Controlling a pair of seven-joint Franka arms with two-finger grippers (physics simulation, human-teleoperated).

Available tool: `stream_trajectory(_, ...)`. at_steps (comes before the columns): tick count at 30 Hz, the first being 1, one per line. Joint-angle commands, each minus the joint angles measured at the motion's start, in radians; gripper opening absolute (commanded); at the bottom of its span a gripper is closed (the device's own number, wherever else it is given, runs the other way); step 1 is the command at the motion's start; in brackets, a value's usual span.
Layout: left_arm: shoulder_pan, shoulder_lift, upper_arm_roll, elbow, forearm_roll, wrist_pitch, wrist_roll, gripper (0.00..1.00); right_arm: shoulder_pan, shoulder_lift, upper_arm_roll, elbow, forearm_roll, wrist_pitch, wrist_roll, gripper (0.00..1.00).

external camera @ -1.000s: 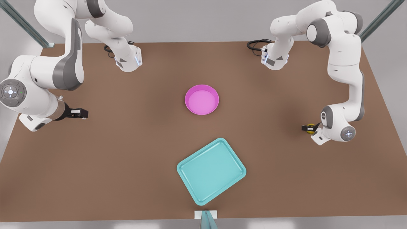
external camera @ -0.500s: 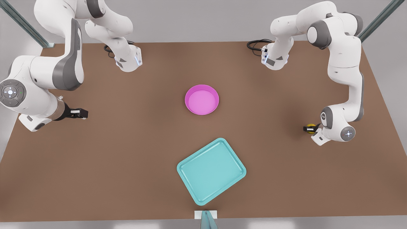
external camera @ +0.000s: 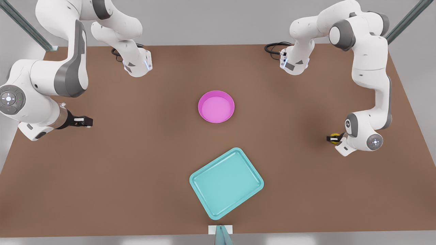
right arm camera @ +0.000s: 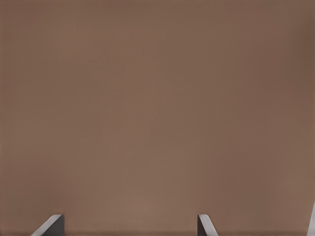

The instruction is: Place the orange on the plate with the left arm and the plate on the tray with the right arm

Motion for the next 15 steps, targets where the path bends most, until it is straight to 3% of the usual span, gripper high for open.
stream_trajectory(1, -0.014, -0.037, -0.007, 0.0, -0.021, -0.021, -0.058, 0.55, 0.0, -0.001, 0.0, 0.0, 0.0, 0.0, -0.003, 1.0)
stream_trajectory(4, -0.233, -0.159, -0.036, 0.008, -0.026, -0.123, -0.289, 0.56, 0.0, -0.001, 0.0, 0.0, 0.0, 0.0, -0.003, 1.0)
stream_trajectory(6, -0.433, -0.127, -0.036, 0.111, -0.026, -0.232, -0.526, 0.56, 0.0, -0.001, 0.0, 0.0, 0.0, 0.0, -0.003, 1.0)
stream_trajectory(8, -0.599, -0.073, -0.036, 0.243, -0.167, -0.337, -0.714, 0.56, -0.002, 0.0, 0.0, 0.0, 0.0, 0.0, -0.003, 1.0)
stream_trajectory(11, -0.81, 0.018, -0.048, 0.329, -0.179, -0.354, -0.858, 0.56, -0.008, 0.005, 0.0, 0.0, 0.0, -0.001, -0.003, 1.0)
stream_trajectory(15, -0.87, 0.045, -0.159, 0.341, -0.179, -0.39, -1.027, 0.56, -0.008, 0.006, 0.0, 0.0, 0.001, 0.0, -0.003, 1.0)
